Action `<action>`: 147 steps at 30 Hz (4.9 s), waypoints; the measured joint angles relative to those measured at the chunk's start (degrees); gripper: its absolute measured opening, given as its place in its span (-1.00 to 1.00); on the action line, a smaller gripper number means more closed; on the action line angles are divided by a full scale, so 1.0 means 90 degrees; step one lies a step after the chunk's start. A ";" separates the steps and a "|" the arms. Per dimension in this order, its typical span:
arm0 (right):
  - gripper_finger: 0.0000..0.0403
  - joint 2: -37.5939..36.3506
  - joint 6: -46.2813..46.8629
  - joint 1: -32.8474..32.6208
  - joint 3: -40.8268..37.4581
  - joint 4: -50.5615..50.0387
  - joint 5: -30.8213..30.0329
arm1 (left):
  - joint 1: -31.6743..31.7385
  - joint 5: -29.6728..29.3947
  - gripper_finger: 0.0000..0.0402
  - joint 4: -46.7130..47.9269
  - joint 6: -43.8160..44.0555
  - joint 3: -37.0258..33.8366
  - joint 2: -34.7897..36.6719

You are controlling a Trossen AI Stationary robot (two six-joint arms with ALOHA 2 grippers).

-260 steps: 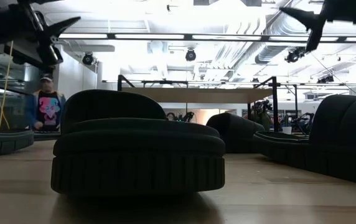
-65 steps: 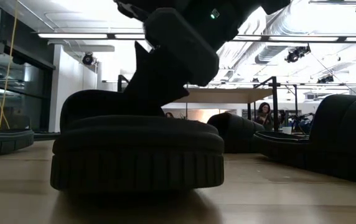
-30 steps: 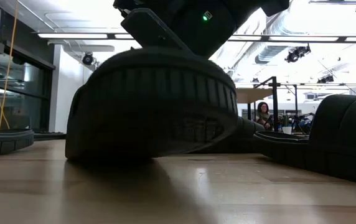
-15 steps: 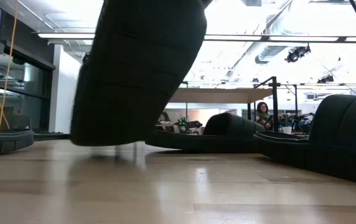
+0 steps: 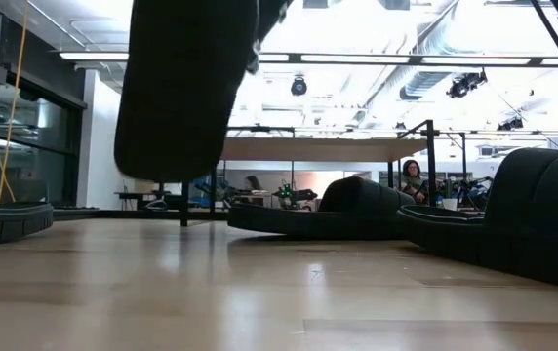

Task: Pick and place slides into the shelf
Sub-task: Put the black slide on the shelf

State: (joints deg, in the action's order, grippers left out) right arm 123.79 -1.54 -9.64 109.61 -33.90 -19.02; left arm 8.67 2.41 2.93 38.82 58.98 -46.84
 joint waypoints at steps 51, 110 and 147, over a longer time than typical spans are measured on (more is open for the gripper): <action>-1.00 -0.1733 -0.0221 0.1847 0.2563 -0.4281 -0.1635 | -0.0002 -0.1203 -0.12 0.1502 -0.0284 0.0000 0.1096; -1.00 -0.6106 0.0543 0.1435 -0.2565 -0.2337 -0.1282 | -0.0001 -0.1906 -0.12 0.1932 -0.0620 0.0000 0.1096; -1.00 -0.6123 -0.1522 0.2089 -0.4370 -0.0785 -0.2186 | 0.0000 -0.2098 -0.12 0.1927 -0.0446 0.0000 0.1096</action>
State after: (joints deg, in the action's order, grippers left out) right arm 68.68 -15.24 9.16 70.28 -40.96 -38.69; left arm 8.67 -16.47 20.27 34.81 58.98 -36.97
